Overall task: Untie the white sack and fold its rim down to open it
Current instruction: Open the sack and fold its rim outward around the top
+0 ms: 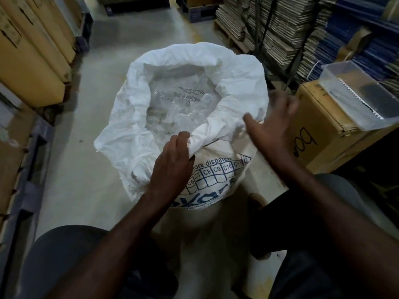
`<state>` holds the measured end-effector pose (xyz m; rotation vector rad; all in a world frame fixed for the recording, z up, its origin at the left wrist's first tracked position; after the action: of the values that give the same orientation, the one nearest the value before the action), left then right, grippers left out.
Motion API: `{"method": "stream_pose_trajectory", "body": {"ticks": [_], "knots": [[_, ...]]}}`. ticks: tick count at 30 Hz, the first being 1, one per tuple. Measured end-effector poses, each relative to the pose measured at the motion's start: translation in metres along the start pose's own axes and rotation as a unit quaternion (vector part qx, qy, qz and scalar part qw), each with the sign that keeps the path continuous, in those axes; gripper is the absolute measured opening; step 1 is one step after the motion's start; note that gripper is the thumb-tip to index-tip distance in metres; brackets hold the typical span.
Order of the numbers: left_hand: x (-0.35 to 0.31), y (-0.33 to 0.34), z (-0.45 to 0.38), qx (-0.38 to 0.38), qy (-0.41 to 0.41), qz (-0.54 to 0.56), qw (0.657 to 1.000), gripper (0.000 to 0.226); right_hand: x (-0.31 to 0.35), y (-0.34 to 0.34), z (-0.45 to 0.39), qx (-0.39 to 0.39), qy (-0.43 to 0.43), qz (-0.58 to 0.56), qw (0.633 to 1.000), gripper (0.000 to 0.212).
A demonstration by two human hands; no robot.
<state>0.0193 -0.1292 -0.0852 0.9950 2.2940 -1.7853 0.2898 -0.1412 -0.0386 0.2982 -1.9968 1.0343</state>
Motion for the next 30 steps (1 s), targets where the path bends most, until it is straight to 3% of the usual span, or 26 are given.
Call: {"method": "stream_pose_trajectory", "body": {"ticks": [2, 4, 5, 8, 12, 15, 18, 23, 27, 29, 30], "knots": [[-0.003, -0.002, 0.000, -0.012, 0.002, 0.007, 1.000, 0.059, -0.045, 0.006, -0.010, 0.038, 0.167, -0.089, 0.981, 0.083], [-0.013, -0.004, -0.001, -0.023, 0.035, -0.039, 0.998, 0.066, -0.068, 0.034, 0.002, 0.123, 0.317, -0.245, 0.908, 0.098], [-0.018, -0.004, -0.001, -0.026, 0.054, -0.061, 0.996, 0.070, -0.066, 0.045, 0.008, 0.158, 0.345, -0.295, 0.877, 0.102], [-0.027, 0.000, -0.005, -0.019, 0.091, -0.048, 0.995, 0.070, -0.056, 0.060, 0.009, 0.178, 0.335, -0.364, 0.851, 0.091], [-0.046, 0.009, -0.010, 0.013, 0.149, 0.007, 0.989, 0.048, -0.050, 0.055, 0.000, 0.130, 0.312, -0.434, 0.835, 0.084], [-0.055, 0.015, -0.016, 0.074, 0.096, 0.089, 0.989, 0.059, -0.032, 0.041, -0.006, 0.108, 0.262, -0.475, 0.833, 0.084], [-0.063, 0.029, -0.017, 0.128, 0.058, 0.100, 0.985, 0.054, -0.014, 0.038, -0.006, 0.117, 0.213, -0.490, 0.837, 0.081], [-0.061, 0.004, -0.033, -0.026, -0.006, 0.198, 0.980, 0.035, -0.010, 0.048, 0.000, 0.160, 0.243, -0.536, 0.792, 0.079], [-0.076, 0.014, -0.056, 0.014, -0.067, 0.243, 0.968, 0.055, -0.020, 0.048, -0.003, 0.128, 0.302, -0.569, 0.754, 0.081], [-0.090, 0.021, -0.060, -0.004, -0.042, 0.210, 0.977, 0.044, -0.023, 0.045, -0.004, 0.119, 0.316, -0.560, 0.757, 0.076], [-0.096, 0.023, -0.058, -0.023, -0.026, 0.185, 0.982, 0.036, -0.026, 0.044, -0.004, 0.117, 0.311, -0.532, 0.778, 0.071]]}}
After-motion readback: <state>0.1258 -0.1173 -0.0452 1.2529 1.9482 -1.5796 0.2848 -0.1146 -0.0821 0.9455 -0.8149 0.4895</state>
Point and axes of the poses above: each hand's wrist, its own z-axis away from the middle knuckle, its own y-axis out of the palm, x = y × z, the point moved 10 cm from there along -z, towards the middle knuckle, and after that the axes turned 1 degree about z, right-handed, at the moved point
